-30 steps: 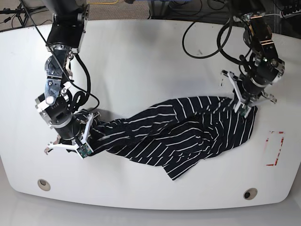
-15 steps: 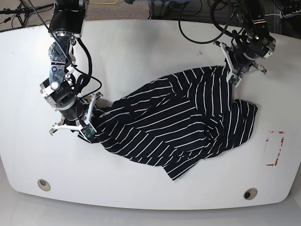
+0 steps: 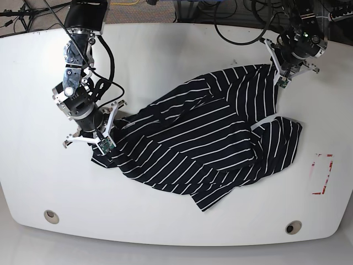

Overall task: Fold the T-shirt properly
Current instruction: 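Lower the stretched shirt onto the table with both grippers, then open the left gripper and release the shirt edge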

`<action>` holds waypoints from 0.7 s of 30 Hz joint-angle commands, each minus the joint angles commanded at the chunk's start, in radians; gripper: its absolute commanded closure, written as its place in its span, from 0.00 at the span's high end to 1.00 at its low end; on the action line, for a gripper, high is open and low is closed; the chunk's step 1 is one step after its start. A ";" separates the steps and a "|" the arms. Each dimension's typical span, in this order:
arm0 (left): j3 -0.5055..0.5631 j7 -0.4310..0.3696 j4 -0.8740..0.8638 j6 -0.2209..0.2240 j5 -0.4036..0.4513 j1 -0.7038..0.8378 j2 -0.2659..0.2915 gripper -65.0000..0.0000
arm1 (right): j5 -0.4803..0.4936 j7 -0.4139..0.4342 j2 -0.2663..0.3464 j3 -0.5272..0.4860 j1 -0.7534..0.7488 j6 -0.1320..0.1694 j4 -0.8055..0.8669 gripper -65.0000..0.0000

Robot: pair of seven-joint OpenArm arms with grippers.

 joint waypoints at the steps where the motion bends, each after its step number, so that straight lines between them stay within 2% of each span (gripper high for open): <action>1: -0.009 0.000 0.000 0.000 0.000 -0.002 0.000 0.45 | 0.000 0.000 -0.002 0.002 0.000 0.000 0.000 0.02; 6: -0.060 0.000 0.000 0.000 -0.005 -0.043 0.000 0.70 | 0.000 0.000 -0.005 0.002 0.003 0.000 0.000 0.02; 12: -0.110 0.000 0.000 0.000 -0.006 -0.117 0.000 0.72 | 0.005 0.000 -0.005 0.000 0.005 0.000 0.000 0.02; 16: -0.218 0.000 0.000 0.000 -0.006 -0.213 0.006 0.72 | 0.006 0.000 -0.006 -0.002 0.006 0.000 0.000 0.02; 21: -0.298 0.000 -0.011 0.000 -0.005 -0.311 0.008 0.72 | 0.006 0.003 -0.006 -0.002 0.008 0.000 0.000 0.02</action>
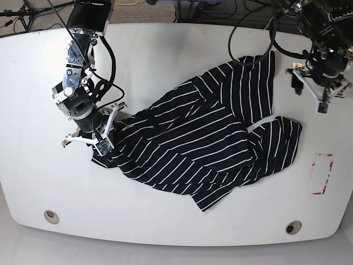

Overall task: Fold the T-shirt properly
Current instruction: 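Open the left gripper and release the shirt edge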

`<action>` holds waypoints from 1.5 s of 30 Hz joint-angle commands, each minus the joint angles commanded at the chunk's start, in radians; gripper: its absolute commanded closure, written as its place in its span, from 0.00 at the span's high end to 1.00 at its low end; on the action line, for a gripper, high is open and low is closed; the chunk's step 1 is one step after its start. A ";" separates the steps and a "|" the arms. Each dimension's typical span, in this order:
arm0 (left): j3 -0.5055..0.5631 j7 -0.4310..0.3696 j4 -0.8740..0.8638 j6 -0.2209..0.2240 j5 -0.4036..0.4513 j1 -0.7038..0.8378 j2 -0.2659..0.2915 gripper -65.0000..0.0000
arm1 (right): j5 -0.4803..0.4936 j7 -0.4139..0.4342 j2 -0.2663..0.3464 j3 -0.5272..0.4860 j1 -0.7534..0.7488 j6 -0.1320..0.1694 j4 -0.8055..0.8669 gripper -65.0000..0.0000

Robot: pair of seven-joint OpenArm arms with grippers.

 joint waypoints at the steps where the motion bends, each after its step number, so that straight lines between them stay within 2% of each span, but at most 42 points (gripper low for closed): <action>1: -0.012 0.000 -0.006 0.000 0.000 -0.021 0.002 0.72 | 0.000 0.000 0.000 0.000 0.000 0.000 0.000 0.02; 6: -0.052 0.000 -0.046 0.000 0.006 -0.104 0.002 0.72 | 0.002 0.000 0.000 0.000 0.000 0.000 0.000 0.02; 12: -0.060 -0.011 -0.175 0.000 0.008 -0.199 -0.009 0.72 | 0.002 0.003 0.000 0.000 0.000 0.000 0.000 0.02; 19: -0.058 -0.071 -0.365 0.000 0.008 -0.284 -0.037 0.71 | 0.002 0.003 -0.002 -0.002 0.000 0.000 -0.005 0.02; 25: -0.057 -0.176 -0.555 0.000 0.008 -0.353 -0.051 0.71 | 0.002 0.003 -0.002 -0.002 0.000 0.000 -0.005 0.02; 29: -0.023 -0.196 -0.649 0.000 0.005 -0.384 -0.071 0.71 | 0.002 0.003 -0.002 -0.002 0.000 0.000 -0.005 0.02; 45: 0.006 -0.318 -0.790 0.000 0.006 -0.391 -0.077 0.72 | 0.002 0.003 -0.002 -0.002 0.000 0.000 -0.003 0.02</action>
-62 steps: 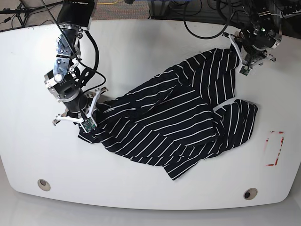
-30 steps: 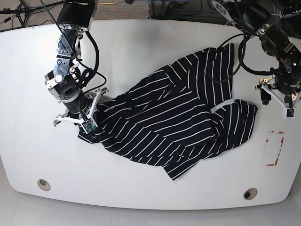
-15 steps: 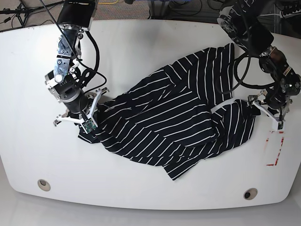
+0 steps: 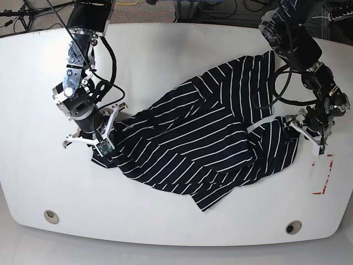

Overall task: Fold the T-shirt properly
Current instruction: 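Open the left gripper and release the shirt edge, then regrasp the shirt edges with both grippers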

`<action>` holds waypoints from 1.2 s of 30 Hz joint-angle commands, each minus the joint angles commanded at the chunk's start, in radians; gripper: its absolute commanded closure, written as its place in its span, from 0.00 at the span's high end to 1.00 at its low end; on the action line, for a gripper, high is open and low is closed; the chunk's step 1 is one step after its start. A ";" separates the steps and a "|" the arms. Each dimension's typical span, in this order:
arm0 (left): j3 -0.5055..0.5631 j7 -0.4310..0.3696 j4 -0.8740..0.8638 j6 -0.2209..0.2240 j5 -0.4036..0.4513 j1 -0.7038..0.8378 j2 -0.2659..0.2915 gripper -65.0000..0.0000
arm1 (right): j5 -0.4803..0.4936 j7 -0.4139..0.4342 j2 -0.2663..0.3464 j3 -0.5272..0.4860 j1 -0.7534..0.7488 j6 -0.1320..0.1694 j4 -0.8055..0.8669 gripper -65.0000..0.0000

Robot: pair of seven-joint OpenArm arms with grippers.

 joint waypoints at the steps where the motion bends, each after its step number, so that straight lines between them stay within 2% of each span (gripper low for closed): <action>1: 0.000 -0.011 -0.009 0.000 0.002 0.002 -0.002 0.72 | 0.000 0.000 0.000 0.000 0.000 0.000 0.000 0.02; 6: 0.038 -0.026 -0.071 0.000 -0.002 0.002 -0.035 0.72 | 0.000 0.000 0.000 0.000 0.000 0.000 0.000 0.02; 13: 0.054 -0.074 -0.094 0.000 0.002 0.002 -0.035 0.72 | 0.000 0.000 0.000 0.000 0.000 0.000 0.000 0.02; 20: 0.055 -0.080 -0.137 0.000 0.002 0.002 -0.035 0.71 | 0.000 0.000 0.000 0.000 0.000 0.000 0.000 0.02; 23: 0.055 -0.077 -0.138 0.000 0.002 0.005 -0.035 0.56 | 0.000 0.000 0.000 0.000 0.000 0.000 0.000 0.02; 24: 0.055 -0.077 -0.138 0.000 0.002 0.011 -0.035 0.45 | 0.000 0.000 0.000 0.000 0.000 0.000 0.000 0.02; 25: 0.055 -0.077 -0.138 0.000 0.002 0.012 -0.035 0.41 | 0.000 0.000 0.000 0.000 0.000 0.000 0.000 0.02; 27: 0.055 -0.075 -0.138 0.000 0.002 0.015 -0.035 0.22 | 0.000 0.000 0.000 0.000 0.002 0.000 0.000 0.02; 32: 0.055 -0.074 -0.137 0.000 0.002 0.017 -0.035 0.02 | 0.000 0.000 -0.014 0.002 0.002 0.000 0.000 0.02; 36: 0.060 -0.074 -0.132 0.000 0.002 0.018 -0.037 0.00 | 0.000 0.002 -0.020 0.002 0.002 0.000 0.002 0.02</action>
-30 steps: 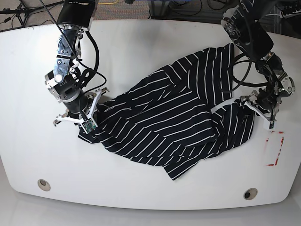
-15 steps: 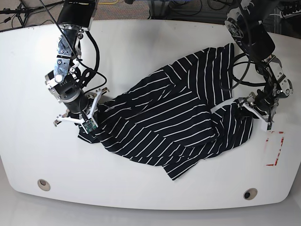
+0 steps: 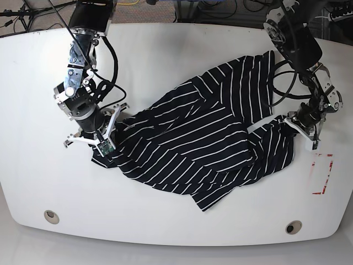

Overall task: Fold the T-shirt properly
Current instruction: 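Regrasp the shirt edges with both grippers, then lift the striped shirt with both grippers and swing it up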

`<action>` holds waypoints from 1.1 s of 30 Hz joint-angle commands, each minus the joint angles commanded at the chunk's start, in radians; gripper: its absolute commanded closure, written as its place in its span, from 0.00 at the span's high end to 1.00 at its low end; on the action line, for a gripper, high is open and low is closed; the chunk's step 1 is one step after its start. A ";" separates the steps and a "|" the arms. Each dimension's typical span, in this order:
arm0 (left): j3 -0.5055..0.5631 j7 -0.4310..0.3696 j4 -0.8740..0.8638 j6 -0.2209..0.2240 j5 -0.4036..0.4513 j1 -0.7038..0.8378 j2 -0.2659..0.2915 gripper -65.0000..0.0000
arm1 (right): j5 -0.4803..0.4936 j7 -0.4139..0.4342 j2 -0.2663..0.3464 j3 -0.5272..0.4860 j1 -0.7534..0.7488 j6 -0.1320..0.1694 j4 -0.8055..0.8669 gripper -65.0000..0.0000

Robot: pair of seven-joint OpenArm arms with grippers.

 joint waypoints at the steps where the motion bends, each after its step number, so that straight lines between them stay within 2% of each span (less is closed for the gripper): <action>1: 0.009 0.000 0.012 0.000 0.000 0.000 -0.002 0.00 | 0.000 0.000 0.000 0.000 -0.002 0.000 0.000 0.02; 5: 0.040 0.023 0.097 0.000 -0.002 0.026 -0.026 0.00 | 0.000 0.002 -0.008 0.000 -0.005 0.000 0.000 0.02; 10: 0.095 0.097 0.275 0.000 -0.008 0.035 -0.034 0.00 | -0.003 0.002 -0.011 0.005 0.023 0.000 0.000 0.02; 15: 0.104 0.183 0.443 0.000 -0.008 0.023 -0.034 0.00 | -0.008 0.000 -0.006 0.005 0.080 0.000 -0.032 0.02; 24: 0.126 0.365 0.713 0.000 -0.003 -0.095 -0.037 0.00 | -0.009 -0.003 0.046 -0.002 0.247 0.000 -0.157 0.02; 27: 0.126 0.408 0.752 0.000 -0.002 -0.149 -0.038 0.00 | -0.009 -0.003 0.063 -0.002 0.308 0.000 -0.209 0.02; 33: 0.126 0.488 0.787 0.001 -0.002 -0.282 -0.077 0.00 | -0.008 -0.002 0.094 -0.003 0.453 0.000 -0.307 0.02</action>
